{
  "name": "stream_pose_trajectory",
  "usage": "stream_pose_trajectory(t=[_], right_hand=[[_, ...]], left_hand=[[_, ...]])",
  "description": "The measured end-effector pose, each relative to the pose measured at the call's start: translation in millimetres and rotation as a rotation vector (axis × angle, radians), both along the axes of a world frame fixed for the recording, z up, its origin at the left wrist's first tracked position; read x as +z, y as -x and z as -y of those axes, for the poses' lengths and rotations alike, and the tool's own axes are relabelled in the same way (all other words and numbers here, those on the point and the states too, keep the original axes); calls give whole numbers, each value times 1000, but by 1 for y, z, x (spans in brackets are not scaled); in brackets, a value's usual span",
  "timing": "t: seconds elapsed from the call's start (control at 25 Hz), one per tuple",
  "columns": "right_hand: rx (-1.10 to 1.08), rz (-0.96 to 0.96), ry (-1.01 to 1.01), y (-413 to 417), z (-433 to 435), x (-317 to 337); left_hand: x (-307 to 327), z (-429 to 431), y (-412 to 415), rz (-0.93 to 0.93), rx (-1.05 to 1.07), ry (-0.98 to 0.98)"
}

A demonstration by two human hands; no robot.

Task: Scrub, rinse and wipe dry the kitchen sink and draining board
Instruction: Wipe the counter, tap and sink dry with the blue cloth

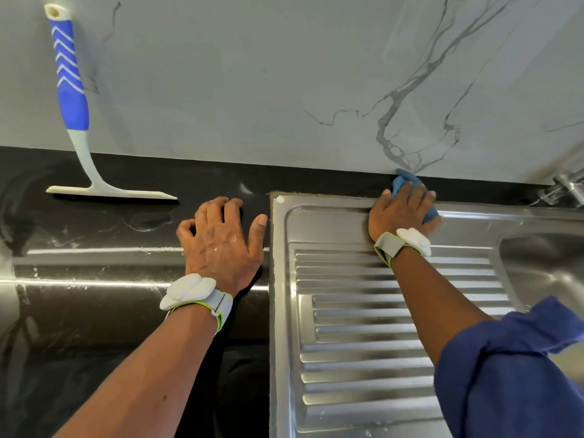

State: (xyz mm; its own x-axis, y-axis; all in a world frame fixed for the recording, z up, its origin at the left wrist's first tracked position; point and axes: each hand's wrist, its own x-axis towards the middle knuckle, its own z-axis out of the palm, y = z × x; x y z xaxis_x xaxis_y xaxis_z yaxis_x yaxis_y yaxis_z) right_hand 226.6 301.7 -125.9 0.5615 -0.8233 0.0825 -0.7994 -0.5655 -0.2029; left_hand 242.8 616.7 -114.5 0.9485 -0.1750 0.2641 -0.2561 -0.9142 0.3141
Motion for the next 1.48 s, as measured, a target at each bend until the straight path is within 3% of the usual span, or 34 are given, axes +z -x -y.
stream_pose_trajectory(t=[0.12,0.36,0.72,1.04,1.24,1.48], right_hand=[[-181,-15,-98,11,-11,1],[-188,-148,-91,24,-40,5],[332,-136,44,39,-110,-4],[477,-137,36,28,-160,-1],[712,-41,-93,36,-168,5],[647,254,-231,38,-172,5]], left_hand=[[2,1,0,-7,6,3],[4,2,0,-29,-13,4],[8,1,3,-86,-105,0],[12,2,4,-77,-204,29],[9,1,4,-79,-213,58],[8,3,3,-75,-228,77]])
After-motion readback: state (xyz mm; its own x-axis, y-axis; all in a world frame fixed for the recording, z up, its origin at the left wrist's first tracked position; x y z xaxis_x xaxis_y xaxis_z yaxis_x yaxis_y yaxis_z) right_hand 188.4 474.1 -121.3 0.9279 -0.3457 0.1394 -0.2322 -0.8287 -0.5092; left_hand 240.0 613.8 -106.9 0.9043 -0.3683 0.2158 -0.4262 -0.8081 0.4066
